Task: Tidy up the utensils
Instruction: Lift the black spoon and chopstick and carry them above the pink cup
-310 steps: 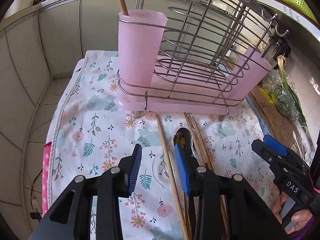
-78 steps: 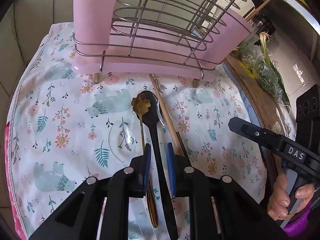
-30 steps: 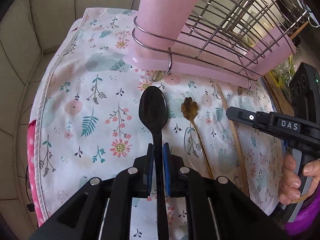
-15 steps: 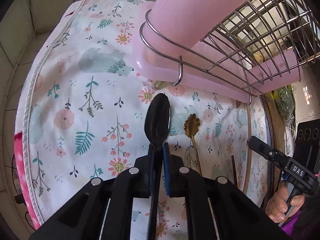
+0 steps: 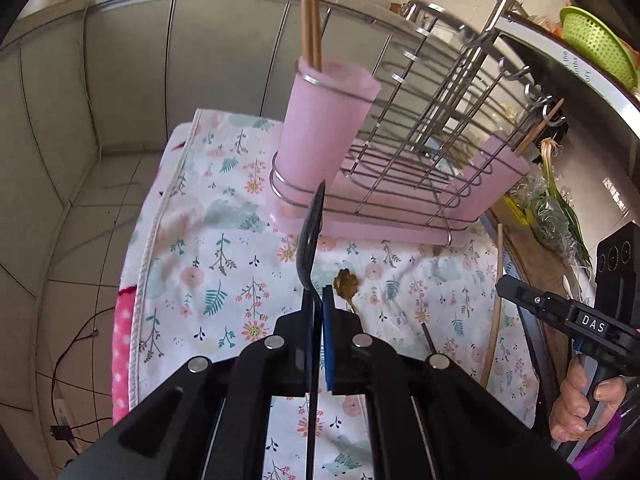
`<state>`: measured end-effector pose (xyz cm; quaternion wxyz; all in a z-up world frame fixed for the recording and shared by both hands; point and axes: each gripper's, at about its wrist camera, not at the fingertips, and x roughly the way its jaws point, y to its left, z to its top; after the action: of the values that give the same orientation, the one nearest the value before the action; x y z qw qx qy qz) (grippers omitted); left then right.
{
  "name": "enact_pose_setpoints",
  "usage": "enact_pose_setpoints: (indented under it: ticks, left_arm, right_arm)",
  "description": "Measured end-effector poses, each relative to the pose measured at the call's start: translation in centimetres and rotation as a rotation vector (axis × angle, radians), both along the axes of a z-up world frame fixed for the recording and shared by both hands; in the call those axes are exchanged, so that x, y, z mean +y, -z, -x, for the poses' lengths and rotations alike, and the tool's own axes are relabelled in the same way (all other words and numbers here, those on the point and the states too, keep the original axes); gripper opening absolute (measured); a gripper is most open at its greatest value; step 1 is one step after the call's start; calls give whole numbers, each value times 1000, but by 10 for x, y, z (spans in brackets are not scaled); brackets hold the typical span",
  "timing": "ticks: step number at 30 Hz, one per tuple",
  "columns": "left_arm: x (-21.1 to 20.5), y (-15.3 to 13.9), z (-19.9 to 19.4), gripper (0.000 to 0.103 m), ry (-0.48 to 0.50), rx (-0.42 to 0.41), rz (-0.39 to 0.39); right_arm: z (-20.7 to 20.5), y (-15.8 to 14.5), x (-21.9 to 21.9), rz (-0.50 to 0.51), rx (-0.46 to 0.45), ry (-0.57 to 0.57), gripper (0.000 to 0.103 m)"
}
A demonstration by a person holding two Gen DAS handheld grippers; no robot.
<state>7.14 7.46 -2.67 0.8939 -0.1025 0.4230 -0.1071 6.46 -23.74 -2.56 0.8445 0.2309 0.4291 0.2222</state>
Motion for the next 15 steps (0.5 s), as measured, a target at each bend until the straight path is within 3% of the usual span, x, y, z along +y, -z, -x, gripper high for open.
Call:
enact_pose_setpoints:
  ticks: [6, 15]
  left_arm:
    - [-12, -34, 23, 3, -16, -118, 25]
    - [-17, -72, 44, 3, -25, -218, 64]
  right_arm:
    - [9, -14, 1, -3, -71, 25, 6]
    - [17, -32, -6, -10, -154, 69, 6]
